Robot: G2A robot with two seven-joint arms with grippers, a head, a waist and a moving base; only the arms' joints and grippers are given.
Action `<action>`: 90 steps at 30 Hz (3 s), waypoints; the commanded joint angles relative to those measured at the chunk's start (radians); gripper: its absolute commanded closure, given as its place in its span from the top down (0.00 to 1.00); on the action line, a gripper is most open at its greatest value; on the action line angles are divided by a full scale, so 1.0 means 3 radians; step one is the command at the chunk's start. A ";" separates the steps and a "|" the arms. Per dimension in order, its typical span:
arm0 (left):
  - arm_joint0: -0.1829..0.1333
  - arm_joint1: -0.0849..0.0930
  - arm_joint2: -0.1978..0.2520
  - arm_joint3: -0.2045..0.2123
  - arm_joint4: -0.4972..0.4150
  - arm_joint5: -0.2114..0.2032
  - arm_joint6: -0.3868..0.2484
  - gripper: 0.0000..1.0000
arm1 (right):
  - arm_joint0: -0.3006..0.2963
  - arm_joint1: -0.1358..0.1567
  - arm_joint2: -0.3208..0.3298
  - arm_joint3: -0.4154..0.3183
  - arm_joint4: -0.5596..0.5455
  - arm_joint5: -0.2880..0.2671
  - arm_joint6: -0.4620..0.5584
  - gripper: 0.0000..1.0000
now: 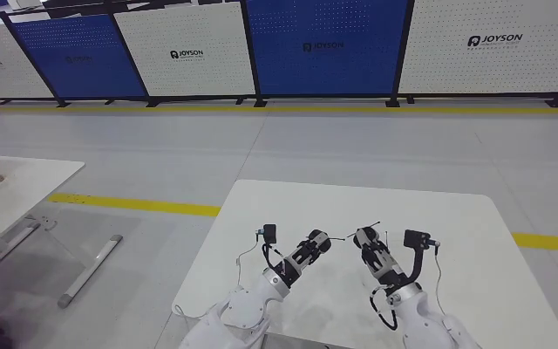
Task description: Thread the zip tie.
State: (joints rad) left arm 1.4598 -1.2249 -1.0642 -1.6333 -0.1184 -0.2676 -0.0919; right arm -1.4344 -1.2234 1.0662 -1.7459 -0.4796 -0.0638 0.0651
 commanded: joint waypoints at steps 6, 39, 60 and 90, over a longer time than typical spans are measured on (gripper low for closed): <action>0.0000 0.0000 0.0000 0.0000 0.0000 0.0000 0.0000 0.00 | 0.0011 -0.0020 -0.0023 0.0002 -0.0051 0.0028 0.0036 0.00; 0.0000 0.0000 0.0000 0.0000 0.0000 0.0000 0.0000 0.00 | -0.0062 -0.0081 0.0043 0.0002 -0.0079 -0.0037 -0.0011 0.00; 0.0000 0.0000 0.0000 0.0000 0.0000 0.0000 0.0000 0.00 | -0.0145 -0.0113 0.0090 -0.0059 -0.0129 -0.0044 -0.0077 0.00; 0.0000 0.0000 0.0000 0.0000 0.0000 0.0000 0.0000 0.00 | -0.0070 -0.0163 0.0081 0.0040 -0.0161 -0.0016 0.0096 0.00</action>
State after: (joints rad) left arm 1.4598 -1.2249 -1.0642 -1.6333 -0.1184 -0.2676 -0.0919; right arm -1.4573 -1.2717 1.0911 -1.7358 -0.5284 -0.0688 0.0927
